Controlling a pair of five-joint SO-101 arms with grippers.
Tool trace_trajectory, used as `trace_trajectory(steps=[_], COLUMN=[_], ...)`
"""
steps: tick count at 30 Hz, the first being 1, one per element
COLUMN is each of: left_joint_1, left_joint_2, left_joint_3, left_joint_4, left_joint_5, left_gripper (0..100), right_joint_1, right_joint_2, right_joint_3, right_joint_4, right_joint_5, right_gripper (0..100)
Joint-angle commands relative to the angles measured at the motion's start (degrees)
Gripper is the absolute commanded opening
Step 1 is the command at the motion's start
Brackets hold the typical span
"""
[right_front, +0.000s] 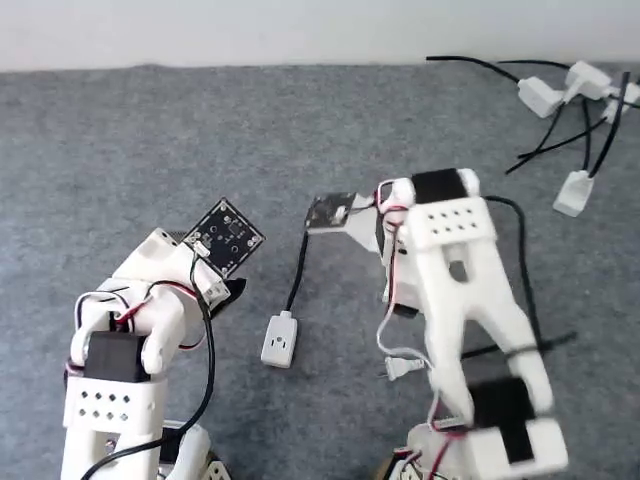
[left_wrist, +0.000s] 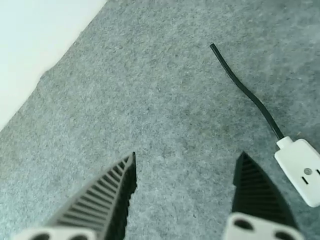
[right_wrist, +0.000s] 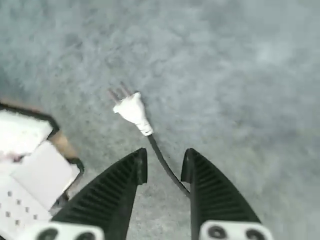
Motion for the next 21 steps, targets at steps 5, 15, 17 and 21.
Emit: trace_trajectory(steps=[5, 15, 17, 21], left_joint_1=[0.3, 0.4, 1.4, 4.7], left_joint_2=[-0.6, -0.6, -0.6, -0.6], left_joint_3=[-0.5, -0.4, -0.2, 1.7], left_joint_4=[-1.8, -1.8, -1.8, -2.1], left_joint_5=[-0.2, -0.1, -0.1, -0.1], left_gripper=[31, 31, 31, 31], right_joint_1=[4.0, 8.2, 8.2, 8.7], right_joint_2=[-16.1, -48.7, -54.8, -64.8], right_joint_3=[7.5, 35.9, 42.0, 51.3], right_joint_4=[-0.5, -14.5, -16.4, -18.6], right_joint_5=[-6.9, -11.5, -11.5, -11.5], right_gripper=[13.2, 13.3, 13.3, 13.3])
